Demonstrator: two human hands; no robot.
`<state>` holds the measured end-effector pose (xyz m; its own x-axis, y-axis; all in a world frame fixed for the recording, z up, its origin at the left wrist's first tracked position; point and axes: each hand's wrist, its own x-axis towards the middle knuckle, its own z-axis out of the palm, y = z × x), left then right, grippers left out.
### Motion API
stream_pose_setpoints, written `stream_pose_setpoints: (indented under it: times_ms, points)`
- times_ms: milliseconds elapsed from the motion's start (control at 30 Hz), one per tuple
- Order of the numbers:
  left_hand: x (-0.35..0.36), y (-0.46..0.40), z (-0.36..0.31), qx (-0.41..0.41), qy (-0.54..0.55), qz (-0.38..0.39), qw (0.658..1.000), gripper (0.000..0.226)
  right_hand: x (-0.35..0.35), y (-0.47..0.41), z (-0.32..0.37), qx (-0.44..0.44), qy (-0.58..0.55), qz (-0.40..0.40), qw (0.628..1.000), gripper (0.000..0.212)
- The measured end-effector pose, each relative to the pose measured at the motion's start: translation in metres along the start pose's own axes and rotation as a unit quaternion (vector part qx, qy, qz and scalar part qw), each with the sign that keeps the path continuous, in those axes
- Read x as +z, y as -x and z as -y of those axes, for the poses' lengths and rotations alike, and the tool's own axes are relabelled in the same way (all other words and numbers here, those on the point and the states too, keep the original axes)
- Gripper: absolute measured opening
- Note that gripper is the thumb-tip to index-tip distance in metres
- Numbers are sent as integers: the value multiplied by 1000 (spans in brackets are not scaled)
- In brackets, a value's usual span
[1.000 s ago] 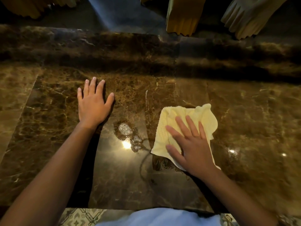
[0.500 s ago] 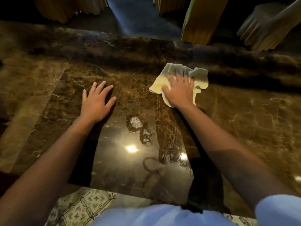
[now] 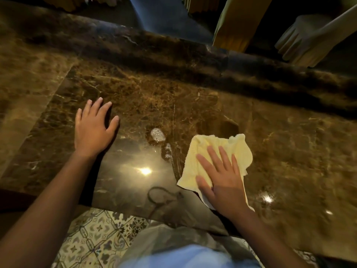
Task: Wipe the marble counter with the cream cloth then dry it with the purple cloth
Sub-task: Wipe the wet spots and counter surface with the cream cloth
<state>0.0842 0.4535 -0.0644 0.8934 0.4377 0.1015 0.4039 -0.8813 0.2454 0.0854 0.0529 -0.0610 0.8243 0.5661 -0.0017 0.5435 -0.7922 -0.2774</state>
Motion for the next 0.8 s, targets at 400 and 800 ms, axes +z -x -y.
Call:
stream_pose_setpoints:
  times_ms: [400, 800]
  points:
    - [0, 85, -32, -165, -52, 38, 984, 67, -26, -149, -59, 97, 22, 10, 995, 75]
    - [2, 90, -37, -167, -40, 21, 985, 69, -6, -205, -3, -31, 31, 36, 998, 60]
